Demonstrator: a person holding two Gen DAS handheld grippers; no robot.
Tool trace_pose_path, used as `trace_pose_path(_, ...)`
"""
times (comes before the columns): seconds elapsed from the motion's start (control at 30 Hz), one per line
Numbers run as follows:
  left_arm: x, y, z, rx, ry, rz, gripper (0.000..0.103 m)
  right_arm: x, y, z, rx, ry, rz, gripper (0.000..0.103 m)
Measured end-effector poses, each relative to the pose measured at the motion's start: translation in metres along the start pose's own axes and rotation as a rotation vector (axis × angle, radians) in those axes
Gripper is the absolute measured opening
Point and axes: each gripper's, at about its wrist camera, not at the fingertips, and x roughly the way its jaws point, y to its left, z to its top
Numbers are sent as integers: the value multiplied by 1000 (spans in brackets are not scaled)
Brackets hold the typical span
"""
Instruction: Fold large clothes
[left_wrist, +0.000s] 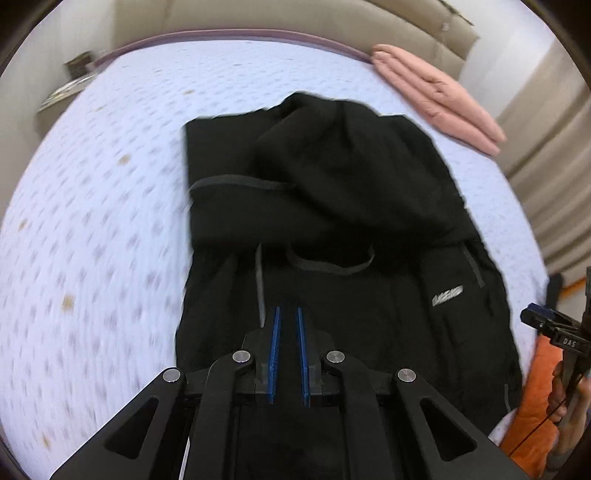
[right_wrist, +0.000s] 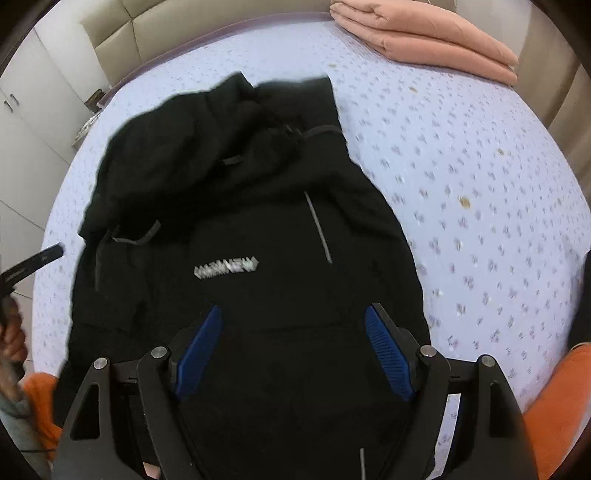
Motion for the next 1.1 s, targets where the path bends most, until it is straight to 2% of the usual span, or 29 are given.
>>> trace_pose_path(0.03, -1, -1, -7, -5, -11, 15, 10, 3, -3, -5, 10, -11, 19, 82)
trace_pose_path(0.13, -6, -17, -27, 21, -45, 130, 10, 9, -11, -18, 38, -49, 66, 82)
trace_pose_path(0.2, -15, -32, -34, 47, -87, 186, 10, 16, -15, -22, 52, -30, 88, 82)
trace_pose_path(0.3, -27, -44, -41, 35, -117, 206, 10, 17, -12, -21, 27, -16, 77, 82)
trace_pose_path(0.4, -35, -51, -46, 35, -141, 238, 10, 4, -8, -23, -20, -51, 25, 82)
trace_pose_path(0.53, -39, -60, -54, 61, -151, 273, 10, 3, -12, -26, -27, -55, 14, 82)
trace_pose_path(0.77, -32, -62, -61, 68, -105, 267, 10, 15, -7, -34, -32, -2, 11, 82)
trace_pose_path(0.9, -30, -51, -62, 65, -3, 205, 10, 16, -4, -37, -74, 33, -64, 82)
trace_pose_path(1.1, -41, -25, -76, 66, 126, 161, 10, 17, -24, -48, -81, 86, -87, 82)
